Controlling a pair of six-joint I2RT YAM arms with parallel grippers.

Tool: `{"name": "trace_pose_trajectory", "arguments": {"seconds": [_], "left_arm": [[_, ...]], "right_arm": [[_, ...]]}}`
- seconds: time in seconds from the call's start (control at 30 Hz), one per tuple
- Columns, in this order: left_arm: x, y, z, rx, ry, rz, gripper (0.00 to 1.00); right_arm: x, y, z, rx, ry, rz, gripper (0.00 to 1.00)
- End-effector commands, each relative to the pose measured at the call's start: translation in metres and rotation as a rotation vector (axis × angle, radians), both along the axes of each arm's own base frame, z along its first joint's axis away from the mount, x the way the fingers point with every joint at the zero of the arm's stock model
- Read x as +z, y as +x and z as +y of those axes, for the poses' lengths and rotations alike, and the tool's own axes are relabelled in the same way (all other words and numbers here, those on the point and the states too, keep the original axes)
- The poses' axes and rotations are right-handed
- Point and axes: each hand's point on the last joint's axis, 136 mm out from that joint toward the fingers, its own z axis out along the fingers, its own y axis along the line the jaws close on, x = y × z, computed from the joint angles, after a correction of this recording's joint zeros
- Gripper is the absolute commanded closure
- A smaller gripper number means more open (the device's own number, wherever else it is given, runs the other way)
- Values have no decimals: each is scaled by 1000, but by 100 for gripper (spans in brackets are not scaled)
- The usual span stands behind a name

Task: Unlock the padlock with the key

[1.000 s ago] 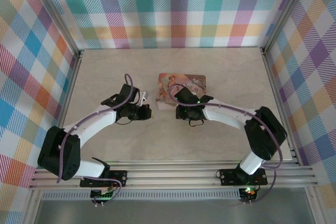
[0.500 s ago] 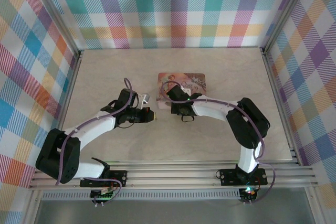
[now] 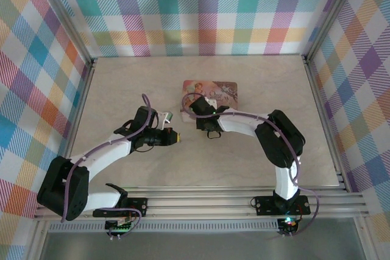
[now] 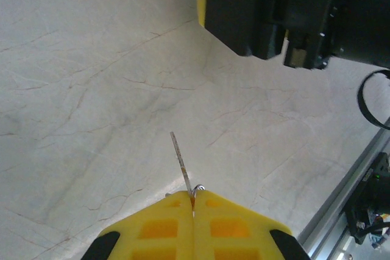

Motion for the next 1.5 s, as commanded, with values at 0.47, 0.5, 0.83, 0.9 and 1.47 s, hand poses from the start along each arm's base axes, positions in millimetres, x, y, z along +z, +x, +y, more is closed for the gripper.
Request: {"name": "trace_pose_trajectory", "arguments": {"seconds": [0.47, 0.5, 0.83, 0.9, 1.47], "left_arm": [[8, -6, -5, -52, -23, -103, 100], [8, -6, -5, -51, -23, -109, 100], [18, -11, -3, -60, -48, -206, 100], [26, -11, -5, -73, -71, -251, 100], [69, 2, -40, -226, -219, -550, 100]], "right_arm": [[33, 7, -14, 114, -26, 28, 90], [35, 6, -13, 134, -31, 35, 91], [52, -6, 6, 262, 26, 100, 97], [58, -9, 9, 277, 48, 118, 98], [97, -18, 8, 128, 387, 303, 100]]}}
